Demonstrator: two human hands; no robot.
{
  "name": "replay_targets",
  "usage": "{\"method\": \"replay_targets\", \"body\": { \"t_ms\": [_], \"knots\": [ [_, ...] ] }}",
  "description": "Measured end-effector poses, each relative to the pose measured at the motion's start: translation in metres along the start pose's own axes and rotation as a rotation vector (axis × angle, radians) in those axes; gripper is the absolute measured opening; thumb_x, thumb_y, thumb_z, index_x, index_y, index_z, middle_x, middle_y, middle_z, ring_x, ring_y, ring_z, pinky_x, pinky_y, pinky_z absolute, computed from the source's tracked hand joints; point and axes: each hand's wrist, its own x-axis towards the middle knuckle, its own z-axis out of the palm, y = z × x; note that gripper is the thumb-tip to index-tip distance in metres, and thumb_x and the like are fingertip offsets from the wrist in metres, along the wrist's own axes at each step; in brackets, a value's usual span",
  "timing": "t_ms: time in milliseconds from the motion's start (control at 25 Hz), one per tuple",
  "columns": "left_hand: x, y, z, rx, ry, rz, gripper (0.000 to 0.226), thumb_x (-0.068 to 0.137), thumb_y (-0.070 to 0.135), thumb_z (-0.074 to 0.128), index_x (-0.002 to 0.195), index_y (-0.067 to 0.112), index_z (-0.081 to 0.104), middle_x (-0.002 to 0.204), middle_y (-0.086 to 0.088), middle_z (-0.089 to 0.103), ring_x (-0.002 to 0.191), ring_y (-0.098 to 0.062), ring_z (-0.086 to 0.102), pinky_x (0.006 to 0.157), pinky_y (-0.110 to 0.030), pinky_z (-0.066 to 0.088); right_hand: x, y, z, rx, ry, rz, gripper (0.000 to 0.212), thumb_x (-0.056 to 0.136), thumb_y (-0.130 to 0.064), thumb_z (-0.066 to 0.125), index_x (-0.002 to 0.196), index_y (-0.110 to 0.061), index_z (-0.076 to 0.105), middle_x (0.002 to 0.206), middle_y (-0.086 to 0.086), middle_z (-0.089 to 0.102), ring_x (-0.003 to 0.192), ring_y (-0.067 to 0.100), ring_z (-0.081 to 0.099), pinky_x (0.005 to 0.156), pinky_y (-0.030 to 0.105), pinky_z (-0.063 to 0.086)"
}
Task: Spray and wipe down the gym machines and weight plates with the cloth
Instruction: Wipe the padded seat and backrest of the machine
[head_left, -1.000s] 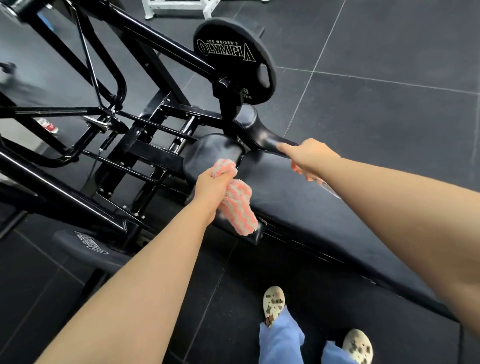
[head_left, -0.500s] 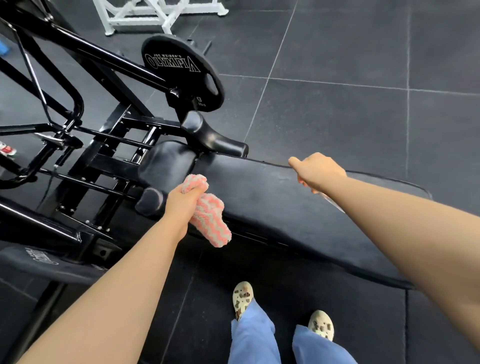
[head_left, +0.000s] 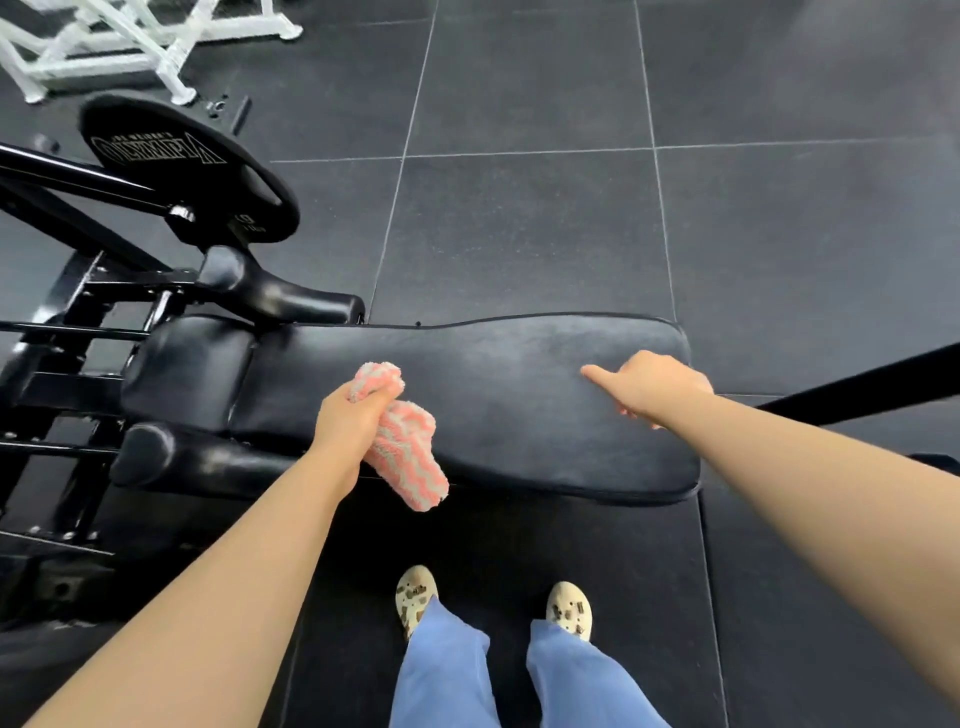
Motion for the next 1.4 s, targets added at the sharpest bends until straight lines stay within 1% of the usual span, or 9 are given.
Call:
{"method": "replay_targets", "body": {
  "t_ms": [240,440,560,800,920,1080,1200,1280,1400],
  "knots": [
    [-0.005,0.003,0.043,0.037,-0.075,-0.002,0.025,0.080,0.031,0.070,0.102,0.020,0.069,0.104,-0.002,0.068,0.098,-0.020,0.063,0.090,-0.036,0.049,-0.001,0.086,-0.017,0.009,0.155,0.167,0.050,0.084,-0.054,0.034,0.077,-0.010,0.057,0.083,0.008,0.060,0.079,0.028,0.056,0.071,0.032,0.040],
    [0.000,-0.001,0.059,0.031,-0.094,-0.015,0.029,0.080,0.032,0.071,0.105,0.018,0.067,0.105,-0.004,0.067,0.099,-0.021,0.063,0.093,-0.041,0.049,0.009,0.089,-0.030,0.224,0.283,0.261,0.059,0.084,-0.060,0.032,0.069,-0.008,0.054,0.075,0.009,0.060,0.076,0.030,0.056,0.070,0.033,0.041],
    [0.008,-0.011,0.058,0.000,-0.090,-0.047,0.030,0.080,0.031,0.071,0.106,0.017,0.067,0.105,-0.005,0.067,0.098,-0.022,0.064,0.090,-0.041,0.051,0.021,0.062,-0.025,0.353,0.299,0.208,0.053,0.084,-0.049,0.034,0.074,-0.003,0.059,0.081,0.014,0.065,0.079,0.033,0.059,0.071,0.033,0.043],
    [0.044,-0.036,0.041,-0.059,-0.085,-0.132,0.029,0.082,0.032,0.069,0.107,0.018,0.066,0.104,-0.004,0.068,0.097,-0.021,0.064,0.089,-0.041,0.051,0.051,-0.035,0.004,0.454,0.118,0.080,0.049,0.085,-0.048,0.041,0.057,-0.011,0.058,0.040,-0.005,0.054,0.047,0.025,0.058,0.075,0.036,0.054],
    [0.064,-0.050,0.030,-0.053,-0.118,-0.154,0.028,0.084,0.034,0.067,0.108,0.019,0.065,0.104,-0.002,0.067,0.097,-0.018,0.064,0.088,-0.037,0.051,0.073,-0.081,0.022,0.403,0.078,0.040,0.045,0.085,-0.043,0.039,0.059,-0.011,0.058,0.052,-0.001,0.060,0.049,0.025,0.061,0.077,0.033,0.053],
    [0.105,-0.061,-0.002,0.015,-0.158,-0.153,0.025,0.089,0.032,0.061,0.112,0.020,0.064,0.106,0.002,0.065,0.099,-0.013,0.060,0.084,-0.028,0.048,0.111,-0.178,0.059,0.437,-0.082,-0.036,0.058,0.087,-0.061,0.041,0.061,-0.011,0.053,0.060,0.007,0.060,0.054,0.025,0.059,0.070,0.032,0.047],
    [0.147,-0.064,-0.038,-0.005,-0.129,-0.162,0.017,0.090,0.028,0.060,0.105,0.023,0.065,0.102,0.006,0.064,0.093,-0.008,0.059,0.077,-0.020,0.046,0.142,-0.272,0.095,0.560,-0.264,-0.195,0.028,0.075,-0.037,0.060,0.071,-0.014,0.046,0.065,0.004,0.048,0.062,0.023,0.046,0.069,0.036,0.042],
    [0.173,-0.068,-0.062,-0.061,-0.081,-0.197,0.005,0.090,0.028,0.059,0.091,0.031,0.063,0.092,0.012,0.062,0.085,-0.002,0.056,0.074,-0.013,0.042,0.158,-0.329,0.118,0.557,-0.330,-0.295,0.017,0.064,-0.022,0.051,0.076,-0.015,0.041,0.069,0.002,0.042,0.064,0.020,0.041,0.064,0.033,0.041],
    [0.207,-0.081,-0.094,-0.111,-0.019,-0.270,0.011,0.090,0.029,0.060,0.080,0.034,0.058,0.089,0.010,0.062,0.085,-0.006,0.058,0.073,-0.019,0.046,0.178,-0.406,0.156,0.587,-0.291,-0.376,0.016,0.083,-0.009,0.050,0.098,-0.013,0.050,0.086,0.002,0.050,0.082,0.022,0.052,0.078,0.037,0.050]
  ]
}}
